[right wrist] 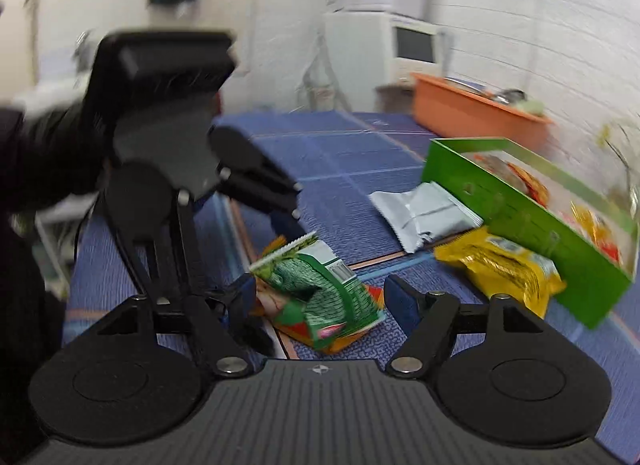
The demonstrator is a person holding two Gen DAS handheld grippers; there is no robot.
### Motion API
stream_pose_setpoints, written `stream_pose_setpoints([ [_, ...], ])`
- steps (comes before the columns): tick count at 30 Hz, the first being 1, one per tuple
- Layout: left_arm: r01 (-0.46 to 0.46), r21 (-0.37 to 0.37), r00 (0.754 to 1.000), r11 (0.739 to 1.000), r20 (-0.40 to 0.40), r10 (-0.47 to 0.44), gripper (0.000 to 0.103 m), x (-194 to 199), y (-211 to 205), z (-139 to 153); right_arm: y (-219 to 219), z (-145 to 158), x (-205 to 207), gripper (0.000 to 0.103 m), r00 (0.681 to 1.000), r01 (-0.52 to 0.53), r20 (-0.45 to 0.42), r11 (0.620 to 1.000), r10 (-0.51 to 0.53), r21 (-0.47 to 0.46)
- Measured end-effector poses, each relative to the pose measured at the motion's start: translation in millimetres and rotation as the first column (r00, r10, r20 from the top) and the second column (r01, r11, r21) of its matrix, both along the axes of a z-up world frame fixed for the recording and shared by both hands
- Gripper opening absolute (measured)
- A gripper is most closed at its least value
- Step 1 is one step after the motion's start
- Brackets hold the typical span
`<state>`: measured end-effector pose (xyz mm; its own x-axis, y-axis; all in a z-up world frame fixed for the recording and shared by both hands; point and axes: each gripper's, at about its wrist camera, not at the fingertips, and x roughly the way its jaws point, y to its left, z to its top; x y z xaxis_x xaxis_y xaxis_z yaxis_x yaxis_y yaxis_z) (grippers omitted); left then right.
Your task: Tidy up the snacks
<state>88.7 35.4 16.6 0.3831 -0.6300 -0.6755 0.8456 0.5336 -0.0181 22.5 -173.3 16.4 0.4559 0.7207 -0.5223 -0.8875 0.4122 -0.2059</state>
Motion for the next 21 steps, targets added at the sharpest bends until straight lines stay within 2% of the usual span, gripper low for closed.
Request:
stream_pose_setpoints([
  [3, 0.06, 0.025, 0.998, 0.998, -0.017, -0.059, 0.07, 1.5, -0.2, 2.4, 9.2, 1.7, 8.3, 0.103, 0.996, -0.09, 0.013, 0.994, 0.091, -0.068],
  [7, 0.098, 0.046, 0.995, 0.994, -0.036, -0.097, 0.07, 5.3, -4.7, 3.3, 20.7, 0.2, 26.0, 0.103, 0.98, -0.188, -0.091, 0.977, 0.179, -0.105],
  [9, 0.106, 0.041, 0.994, 0.994, -0.035, -0.104, 0.072, 5.1, -5.2, 1.5, 20.1, 1.7, 35.0, 0.092, 0.965, -0.225, -0.157, 0.97, 0.209, -0.09],
  [10, 0.107, 0.039, 0.994, 0.994, -0.033, -0.105, 0.073, 4.3, -4.9, 1.0, 18.7, 1.9, 39.3, 0.084, 0.954, -0.238, -0.203, 0.969, 0.219, -0.073],
  [11, 0.106, 0.036, 0.994, 0.994, -0.03, -0.105, 0.073, 4.0, -4.5, 0.6, 16.7, 2.6, 42.4, 0.08, 0.948, -0.237, -0.23, 0.97, 0.218, -0.055],
  [13, 0.1, 0.03, 0.995, 0.994, -0.024, -0.1, 0.075, 3.1, -3.8, -0.4, 10.4, 3.3, 46.7, 0.074, 0.938, -0.214, -0.281, 0.977, 0.203, -0.009],
  [16, 0.067, 0.039, 0.998, 0.997, -0.007, -0.067, 0.091, 1.0, -3.2, -2.8, -5.0, 4.4, 42.2, 0.058, 0.942, -0.105, -0.311, 0.991, 0.126, 0.085],
  [19, 0.02, 0.025, 1.0, 0.999, 0.005, -0.02, 0.094, -4.9, -1.6, -5.4, -30.0, 7.3, 26.2, 0.055, 0.958, 0.049, -0.288, 0.984, 0.002, 0.17],
  [21, -0.002, 0.017, 1.0, 1.0, 0.011, 0.002, 0.095, -11.3, -0.6, -6.1, -46.9, 6.7, 14.6, 0.055, 0.957, 0.11, -0.285, 0.972, -0.048, 0.206],
])
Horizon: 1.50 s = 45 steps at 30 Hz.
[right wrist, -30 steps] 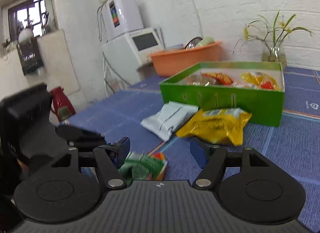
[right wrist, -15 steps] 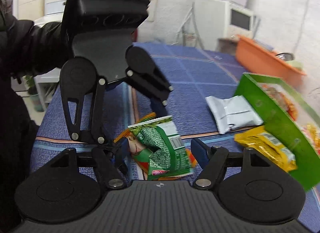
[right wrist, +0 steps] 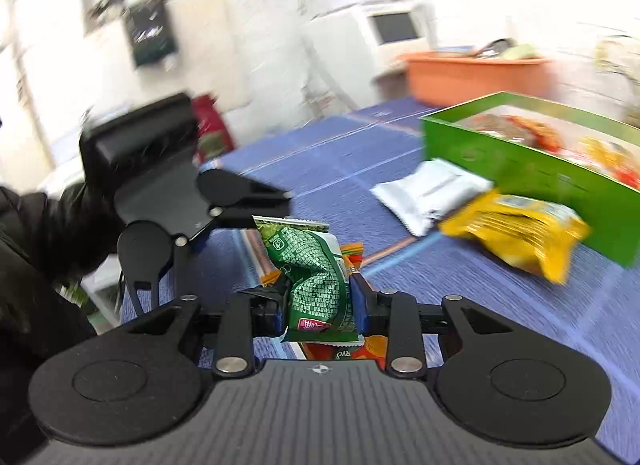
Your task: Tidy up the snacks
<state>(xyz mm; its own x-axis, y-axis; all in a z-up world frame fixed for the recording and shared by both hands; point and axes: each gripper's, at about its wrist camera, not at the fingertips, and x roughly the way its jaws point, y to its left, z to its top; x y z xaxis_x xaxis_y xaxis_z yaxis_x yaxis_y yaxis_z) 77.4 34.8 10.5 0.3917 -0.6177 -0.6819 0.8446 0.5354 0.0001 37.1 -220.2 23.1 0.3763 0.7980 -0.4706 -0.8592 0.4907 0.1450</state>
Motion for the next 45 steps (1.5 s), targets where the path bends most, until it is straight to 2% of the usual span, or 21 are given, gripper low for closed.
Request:
stream_pose_setpoints([
  [2, 0.001, -0.006, 1.0, 1.0, 0.012, -0.001, 0.096, -6.5, 0.9, -0.7, -10.4, -4.0, -8.1, 0.055, 0.999, 0.038, -0.022, 0.999, -0.038, 0.023],
  [6, 0.004, 0.006, 1.0, 1.0, 0.02, -0.004, 0.097, -9.7, -1.5, 1.0, -23.2, -10.6, -22.9, 0.055, 0.992, 0.086, -0.098, 0.988, -0.073, 0.129],
  [9, 0.007, 0.017, 0.998, 1.0, 0.059, -0.008, 0.097, -13.6, -5.8, 9.4, -21.8, -9.1, -35.5, 0.055, 0.99, 0.14, -0.043, 0.98, -0.135, 0.139],
  [12, 0.041, 0.017, 0.993, 0.999, 0.113, -0.043, 0.099, -18.0, -11.9, 24.2, -21.7, -5.9, -45.9, 0.055, 0.972, 0.232, 0.048, 0.973, -0.232, 0.003],
  [14, 0.082, 0.034, 0.985, 0.996, 0.153, -0.086, 0.099, -15.6, -22.6, 32.0, -21.0, -6.2, -50.7, 0.055, 0.951, 0.299, 0.113, 0.948, -0.287, -0.106],
  [17, 0.132, 0.095, 0.971, 0.987, 0.187, -0.148, 0.099, -4.1, -48.6, 35.0, -17.1, -9.8, -56.1, 0.055, 0.92, 0.378, 0.201, 0.897, -0.336, -0.227],
  [19, 0.163, 0.15, 0.962, 0.975, 0.194, -0.191, 0.099, 5.6, -64.8, 31.4, -17.6, -15.2, -56.1, 0.056, 0.915, 0.394, 0.2, 0.88, -0.35, -0.266],
  [21, 0.18, 0.206, 0.961, 0.962, 0.17, -0.217, 0.099, 15.7, -76.4, 25.7, -22.0, -15.7, -56.8, 0.069, 0.919, 0.392, 0.154, 0.881, -0.363, -0.265],
  [22, 0.191, 0.235, 0.962, 0.953, 0.149, -0.23, 0.099, 19.8, -82.1, 21.9, -26.9, -16.2, -58.9, 0.093, 0.919, 0.393, 0.134, 0.882, -0.371, -0.26],
  [23, 0.198, 0.25, 0.962, 0.948, 0.137, -0.237, 0.1, 22.4, -84.3, 19.2, -27.7, -15.3, -60.1, 0.103, 0.919, 0.394, 0.123, 0.883, -0.375, -0.255],
  [26, 0.236, 0.232, 0.963, 0.944, 0.072, -0.259, 0.1, 30.2, -80.0, 20.1, -28.0, -12.9, -65.7, 0.103, 0.925, 0.376, 0.138, 0.902, -0.353, -0.211],
  [30, 0.269, 0.207, 0.961, 0.94, 0.006, -0.277, 0.1, 27.4, -70.0, 17.1, -26.5, -11.7, -60.5, 0.103, 0.947, 0.318, 0.12, 0.924, -0.299, -0.213],
  [33, 0.27, 0.201, 0.962, 0.942, -0.003, -0.275, 0.1, 20.7, -67.4, 16.1, -24.7, -14.0, -50.0, 0.103, 0.959, 0.284, 0.046, 0.932, -0.281, -0.225],
  [37, 0.286, 0.226, 0.955, 0.931, 0.006, -0.295, 0.101, 19.5, -76.2, 18.0, -18.5, -19.5, -44.0, 0.103, 0.965, 0.257, 0.014, 0.928, -0.263, -0.27],
  [38, 0.287, 0.232, 0.955, 0.929, 0.006, -0.297, 0.101, 21.5, -78.5, 18.6, -16.9, -20.4, -43.2, 0.081, 0.966, 0.25, 0.012, 0.926, -0.257, -0.281],
  [39, 0.286, 0.238, 0.955, 0.928, 0.004, -0.295, 0.101, 23.9, -80.3, 19.3, -15.7, -21.0, -42.9, 0.074, 0.968, 0.241, 0.0, 0.927, -0.252, -0.287],
  [41, 0.283, 0.241, 0.957, 0.928, -0.014, -0.288, 0.1, 30.7, -82.0, 20.1, -13.7, -20.5, -43.2, 0.073, 0.966, 0.245, -0.004, 0.923, -0.258, -0.298],
  [43, 0.277, 0.223, 0.961, 0.935, -0.041, -0.275, 0.094, 37.3, -78.2, 20.6, -12.9, -20.4, -44.2, 0.072, 0.963, 0.254, -0.009, 0.918, -0.269, -0.306],
  [44, 0.272, 0.209, 0.962, 0.939, -0.051, -0.267, 0.087, 37.8, -74.6, 21.6, -13.4, -20.3, -44.4, 0.072, 0.96, 0.26, -0.015, 0.916, -0.278, -0.306],
  [45, 0.266, 0.19, 0.964, 0.945, -0.061, -0.26, 0.074, 37.2, -70.2, 22.4, -14.1, -20.2, -45.1, 0.071, 0.958, 0.268, -0.014, 0.913, -0.286, -0.308],
])
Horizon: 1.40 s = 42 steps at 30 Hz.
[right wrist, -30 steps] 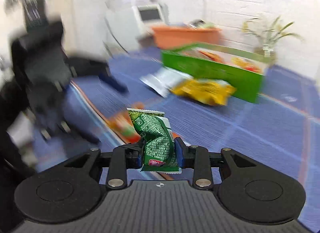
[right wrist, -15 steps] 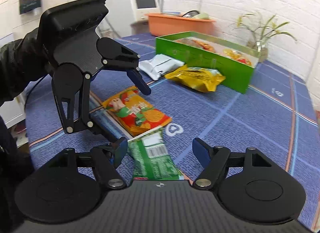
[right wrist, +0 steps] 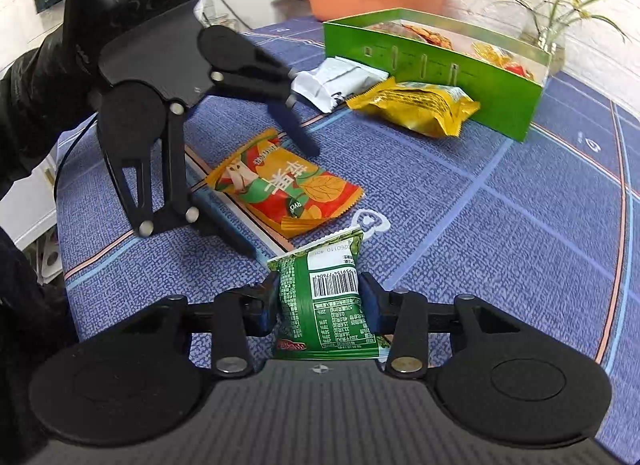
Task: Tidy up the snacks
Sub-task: 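Grasp the orange apple-chip bag with left tool while right holds pea packet, then lower both packets into the green box and open both tools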
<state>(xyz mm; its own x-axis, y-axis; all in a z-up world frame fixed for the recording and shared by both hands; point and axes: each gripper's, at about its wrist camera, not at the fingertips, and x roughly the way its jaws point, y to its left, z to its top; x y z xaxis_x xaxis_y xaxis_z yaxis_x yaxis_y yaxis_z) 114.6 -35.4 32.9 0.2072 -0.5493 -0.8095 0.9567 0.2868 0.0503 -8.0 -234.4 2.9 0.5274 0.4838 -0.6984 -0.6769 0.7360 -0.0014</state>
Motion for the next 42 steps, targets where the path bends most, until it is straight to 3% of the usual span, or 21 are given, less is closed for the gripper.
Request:
stream_pose_setpoints([
  [2, -0.015, -0.031, 1.0, 0.999, 0.002, 0.015, 0.063, -6.0, 9.8, 0.5, -1.2, -0.9, -2.2, 0.071, 1.0, 0.016, 0.005, 1.0, -0.016, 0.004],
  [5, -0.08, -0.096, 0.996, 0.992, 0.02, 0.083, 0.06, -21.2, 28.2, -4.1, -4.0, -3.6, -5.1, 0.071, 0.998, 0.056, 0.012, 0.998, -0.056, 0.039],
  [7, -0.168, -0.19, 0.985, 0.967, 0.009, 0.172, 0.059, -31.4, 45.2, -9.7, -8.3, -4.4, -5.5, 0.07, 0.993, 0.114, -0.004, 0.989, -0.115, 0.097],
  [9, -0.264, -0.276, 0.963, 0.924, -0.015, 0.271, 0.059, -41.5, 64.5, -13.7, -13.4, -5.5, -3.7, 0.069, 0.985, 0.17, -0.04, 0.971, -0.165, 0.167],
  [11, -0.369, -0.323, 0.924, 0.872, -0.02, 0.383, 0.059, -51.3, 80.6, -15.2, -13.4, -5.6, -0.4, 0.069, 0.976, 0.219, -0.059, 0.953, -0.211, 0.211],
  [13, -0.475, -0.333, 0.863, 0.814, 0.005, 0.505, 0.059, -57.2, 89.3, -13.2, -5.0, -5.3, 2.9, 0.069, 0.969, 0.248, -0.029, 0.948, -0.247, 0.199],
  [17, -0.673, -0.296, 0.698, 0.678, 0.05, 0.715, 0.058, -51.8, 91.6, -9.1, 21.1, -3.2, 12.6, 0.069, 0.957, 0.275, 0.046, 0.947, -0.286, 0.166],
  [19, -0.748, -0.288, 0.626, 0.598, -0.008, 0.78, 0.055, -40.6, 96.9, -7.8, 30.9, 0.2, 18.7, 0.069, 0.957, 0.273, 0.041, 0.94, -0.287, 0.206],
  [22, -0.783, -0.309, 0.581, 0.54, -0.051, 0.812, 0.054, -23.2, 103.5, -0.5, 37.3, 9.9, 32.4, 0.069, 0.953, 0.275, 0.046, 0.919, -0.299, 0.282],
  [25, -0.785, -0.367, 0.557, 0.499, -0.065, 0.828, 0.054, -8.3, 108.6, 17.2, 46.1, 22.3, 44.8, 0.069, 0.941, 0.28, 0.083, 0.893, -0.328, 0.352],
  [28, -0.77, -0.427, 0.535, 0.474, -0.027, 0.844, 0.054, 9.5, 103.0, 43.3, 53.1, 33.6, 62.9, 0.069, 0.928, 0.288, 0.103, 0.865, -0.358, 0.411],
  [31, -0.746, -0.483, 0.518, 0.458, 0.011, 0.856, 0.053, 37.0, 89.9, 71.5, 53.3, 42.5, 84.5, 0.069, 0.905, 0.326, 0.09, 0.814, -0.416, 0.481],
  [33, -0.722, -0.522, 0.518, 0.454, 0.027, 0.855, 0.053, 60.8, 76.4, 90.5, 47.6, 50.4, 98.4, 0.069, 0.878, 0.35, 0.087, 0.755, -0.471, 0.554],
  [36, -0.691, -0.577, 0.489, 0.435, 0.071, 0.87, 0.053, 85.9, 58.1, 109.6, 27.8, 67.4, 117.1, 0.069, 0.792, 0.382, 0.091, 0.606, -0.603, 0.698],
  [38, -0.684, -0.599, 0.471, 0.416, 0.073, 0.879, 0.053, 103.0, 48.6, 111.8, 16.8, 82.4, 128.8, 0.069, 0.734, 0.395, 0.126, 0.571, -0.667, 0.719],
  [39, -0.692, -0.605, 0.453, 0.393, 0.06, 0.89, 0.053, 112.7, 46.2, 110.1, 9.6, 89.7, 133.7, 0.069, 0.694, 0.393, 0.134, 0.527, -0.707, 0.754],
  [40, -0.703, -0.604, 0.441, 0.375, 0.043, 0.896, 0.053, 120.4, 44.1, 105.9, 5.3, 94.5, 137.8, 0.07, 0.672, 0.386, 0.141, 0.506, -0.727, 0.771],
  [41, -0.713, -0.606, 0.428, 0.353, 0.023, 0.904, 0.053, 127.8, 43.6, 99.4, 2.0, 100.2, 144.5, 0.07, 0.663, 0.383, 0.162, 0.517, -0.731, 0.766],
  [42, -0.729, -0.589, 0.424, 0.349, 0.012, 0.906, 0.053, 136.9, 42.6, 93.3, 0.7, 103.6, 149.4, 0.07, 0.653, 0.388, 0.184, 0.534, -0.734, 0.751],
])
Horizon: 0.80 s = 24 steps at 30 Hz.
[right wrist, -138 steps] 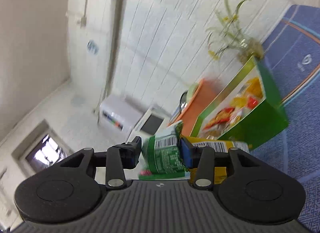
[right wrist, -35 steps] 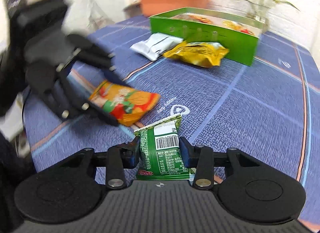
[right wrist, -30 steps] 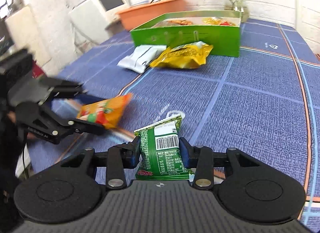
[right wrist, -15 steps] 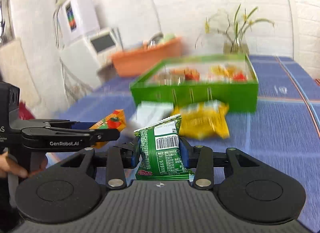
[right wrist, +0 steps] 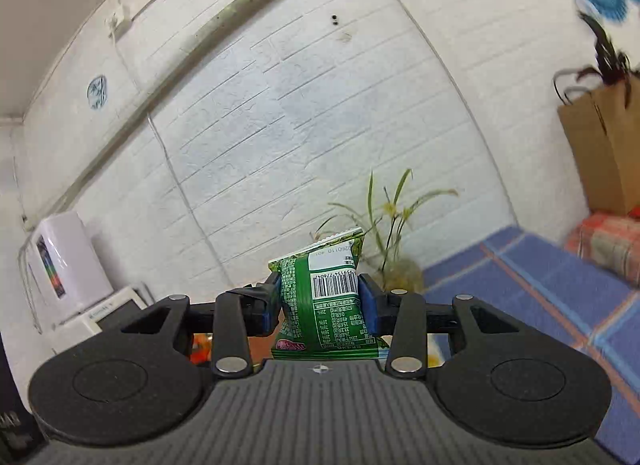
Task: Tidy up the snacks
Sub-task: 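Lower both packets into the green box and open both tools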
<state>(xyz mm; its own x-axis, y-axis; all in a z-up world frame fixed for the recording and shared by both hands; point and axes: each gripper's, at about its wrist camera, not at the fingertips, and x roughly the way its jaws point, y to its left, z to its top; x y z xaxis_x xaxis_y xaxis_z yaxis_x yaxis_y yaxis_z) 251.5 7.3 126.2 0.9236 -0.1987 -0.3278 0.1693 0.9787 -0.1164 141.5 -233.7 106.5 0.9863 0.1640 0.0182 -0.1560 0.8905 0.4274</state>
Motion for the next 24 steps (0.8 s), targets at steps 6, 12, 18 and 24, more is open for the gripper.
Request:
stream_pose_setpoints([
  [6, -0.04, 0.09, 0.996, 0.995, -0.069, 0.047, 0.053, 29.3, -5.9, -29.7, 10.1, -19.6, 24.0, 0.07, 0.999, -0.02, -0.032, 0.993, 0.016, -0.118],
  [12, -0.015, 0.169, 0.996, 0.985, -0.084, 0.03, 0.056, 29.5, -20.3, -42.6, 22.1, -42.9, 45.4, 0.07, 0.985, -0.086, -0.158, 0.992, 0.07, -0.096],
  [18, 0.0, 0.208, 0.993, 0.978, -0.114, 0.024, 0.059, 37.0, -28.3, -56.2, 29.9, -54.9, 54.3, 0.07, 0.973, -0.1, -0.218, 0.987, 0.071, -0.127],
  [24, 0.008, 0.234, 0.993, 0.972, -0.117, 0.02, 0.071, 37.2, -32.5, -59.8, 25.5, -58.7, 58.6, 0.103, 0.967, -0.109, -0.241, 0.99, 0.084, -0.091],
])
